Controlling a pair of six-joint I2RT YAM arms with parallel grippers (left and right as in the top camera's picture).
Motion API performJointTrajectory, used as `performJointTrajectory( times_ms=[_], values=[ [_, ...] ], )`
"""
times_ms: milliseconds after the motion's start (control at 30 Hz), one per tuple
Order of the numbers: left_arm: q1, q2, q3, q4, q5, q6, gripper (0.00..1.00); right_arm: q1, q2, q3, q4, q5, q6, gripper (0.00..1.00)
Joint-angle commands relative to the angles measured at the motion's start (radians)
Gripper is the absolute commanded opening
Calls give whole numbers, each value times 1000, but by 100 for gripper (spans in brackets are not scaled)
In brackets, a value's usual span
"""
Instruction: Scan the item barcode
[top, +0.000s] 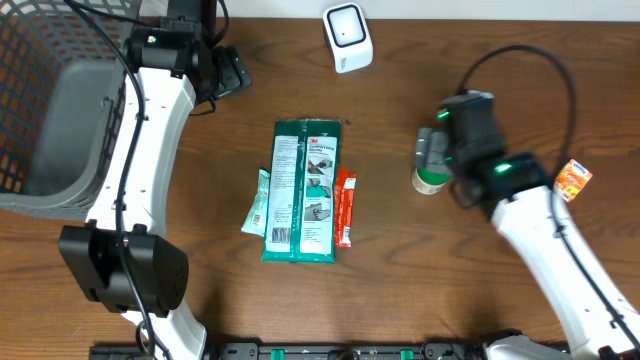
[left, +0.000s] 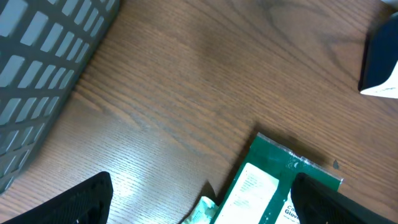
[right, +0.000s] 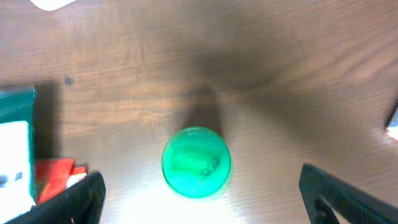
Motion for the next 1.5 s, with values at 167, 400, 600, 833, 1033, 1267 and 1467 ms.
performJointTrajectory(
  times_ms=[167, 400, 600, 833, 1033, 1267, 1467],
  values=[
    [2, 3, 6, -3, -13, 6, 91, -214, 136, 257, -393, -409, -192, 99],
    [2, 3, 6, -3, -13, 6, 92, -216, 304, 315, -425, -427, -232, 99],
    [2, 3, 6, -3, -13, 6, 91, -212, 382, 314, -356, -429, -227, 99],
    [2, 3, 6, -3, -13, 6, 91, -195, 424, 309, -345, -411, -229, 99],
    [2, 3, 6, -3, -13, 6, 91, -180, 454, 305, -341, -372, -229, 99],
    [2, 3, 6, -3, -13, 6, 92, -163, 461, 291, -330, -301, -227, 99],
    [2, 3, 6, -3, -13, 6, 92, -152, 461, 230, -273, -302, -197, 99]
  ],
)
